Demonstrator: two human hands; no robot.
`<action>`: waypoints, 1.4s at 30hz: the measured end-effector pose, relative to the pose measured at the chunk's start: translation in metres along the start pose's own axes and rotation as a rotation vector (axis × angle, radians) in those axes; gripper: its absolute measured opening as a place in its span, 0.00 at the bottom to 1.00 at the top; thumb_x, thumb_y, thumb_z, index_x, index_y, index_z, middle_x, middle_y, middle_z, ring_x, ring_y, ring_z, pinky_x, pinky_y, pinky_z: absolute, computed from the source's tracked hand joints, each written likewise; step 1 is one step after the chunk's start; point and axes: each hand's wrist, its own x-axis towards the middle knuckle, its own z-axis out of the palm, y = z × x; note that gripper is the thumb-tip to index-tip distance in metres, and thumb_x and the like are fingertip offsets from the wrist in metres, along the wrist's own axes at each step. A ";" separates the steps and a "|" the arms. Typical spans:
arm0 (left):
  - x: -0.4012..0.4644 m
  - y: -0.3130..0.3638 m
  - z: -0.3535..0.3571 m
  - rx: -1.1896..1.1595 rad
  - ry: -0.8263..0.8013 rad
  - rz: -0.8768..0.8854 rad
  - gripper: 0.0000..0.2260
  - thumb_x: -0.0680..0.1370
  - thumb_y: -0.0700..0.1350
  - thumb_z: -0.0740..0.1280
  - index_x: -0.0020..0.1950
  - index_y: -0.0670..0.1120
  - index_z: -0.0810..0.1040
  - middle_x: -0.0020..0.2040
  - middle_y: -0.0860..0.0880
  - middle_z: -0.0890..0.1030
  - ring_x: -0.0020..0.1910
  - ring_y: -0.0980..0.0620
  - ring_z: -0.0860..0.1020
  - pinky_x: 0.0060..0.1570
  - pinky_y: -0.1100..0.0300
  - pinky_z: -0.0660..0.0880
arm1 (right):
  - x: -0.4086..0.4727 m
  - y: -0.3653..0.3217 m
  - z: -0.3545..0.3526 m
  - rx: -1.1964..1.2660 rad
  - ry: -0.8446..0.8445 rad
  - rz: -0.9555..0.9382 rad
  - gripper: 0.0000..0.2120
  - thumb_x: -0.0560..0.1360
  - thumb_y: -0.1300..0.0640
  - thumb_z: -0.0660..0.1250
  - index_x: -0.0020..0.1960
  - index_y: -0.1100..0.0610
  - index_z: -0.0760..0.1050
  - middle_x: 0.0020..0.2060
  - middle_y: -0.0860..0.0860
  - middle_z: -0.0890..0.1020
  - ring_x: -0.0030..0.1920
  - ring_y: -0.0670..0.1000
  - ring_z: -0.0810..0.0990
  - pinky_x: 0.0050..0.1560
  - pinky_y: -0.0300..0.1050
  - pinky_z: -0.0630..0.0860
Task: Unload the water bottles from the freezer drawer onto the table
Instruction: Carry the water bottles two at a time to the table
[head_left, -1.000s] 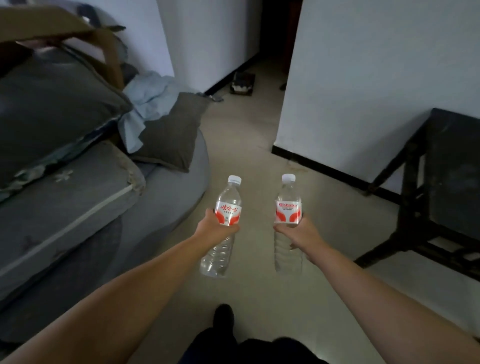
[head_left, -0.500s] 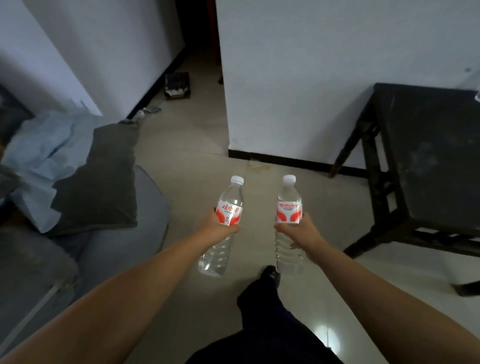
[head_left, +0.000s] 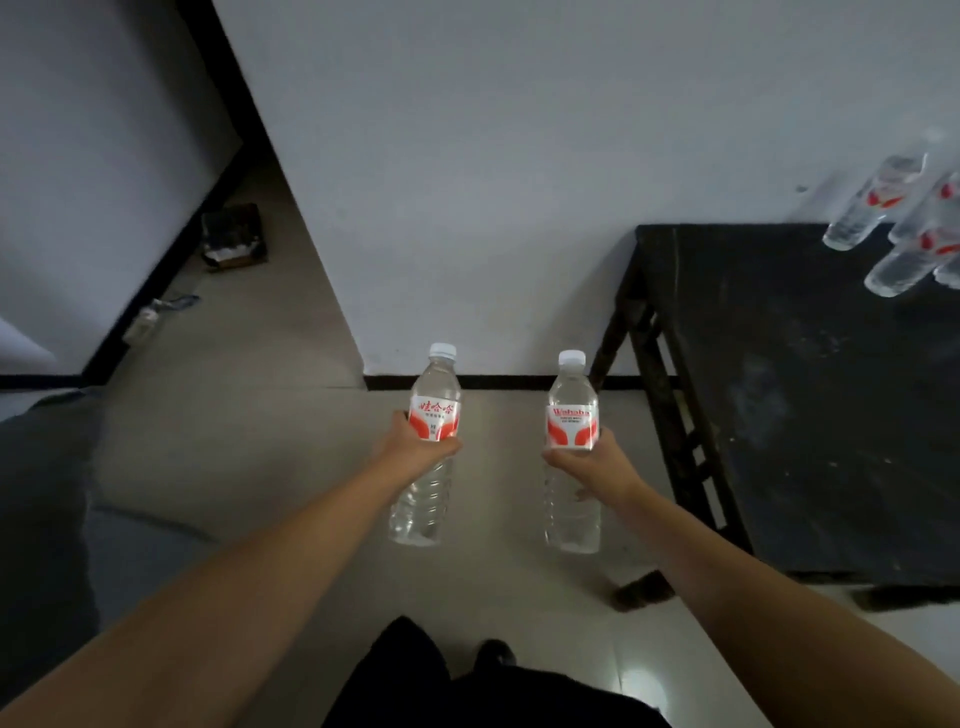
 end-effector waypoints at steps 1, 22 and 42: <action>0.014 0.008 0.008 0.027 -0.034 0.012 0.28 0.66 0.45 0.77 0.61 0.45 0.70 0.53 0.46 0.80 0.50 0.45 0.80 0.52 0.50 0.77 | 0.009 -0.001 -0.007 0.019 0.019 0.030 0.28 0.66 0.53 0.76 0.62 0.55 0.69 0.51 0.53 0.80 0.51 0.53 0.82 0.46 0.50 0.82; 0.284 0.282 0.171 0.492 -0.607 0.277 0.31 0.66 0.50 0.77 0.64 0.48 0.66 0.57 0.47 0.77 0.55 0.46 0.77 0.56 0.50 0.76 | 0.204 -0.077 -0.140 0.370 0.550 0.169 0.36 0.59 0.48 0.77 0.63 0.53 0.67 0.52 0.51 0.80 0.52 0.51 0.81 0.54 0.52 0.80; 0.205 0.425 0.537 0.800 -1.155 0.532 0.34 0.65 0.43 0.78 0.66 0.49 0.67 0.60 0.48 0.78 0.61 0.48 0.76 0.64 0.48 0.72 | 0.139 -0.001 -0.416 0.458 1.291 0.313 0.36 0.68 0.60 0.76 0.69 0.57 0.59 0.55 0.52 0.75 0.56 0.52 0.77 0.59 0.49 0.74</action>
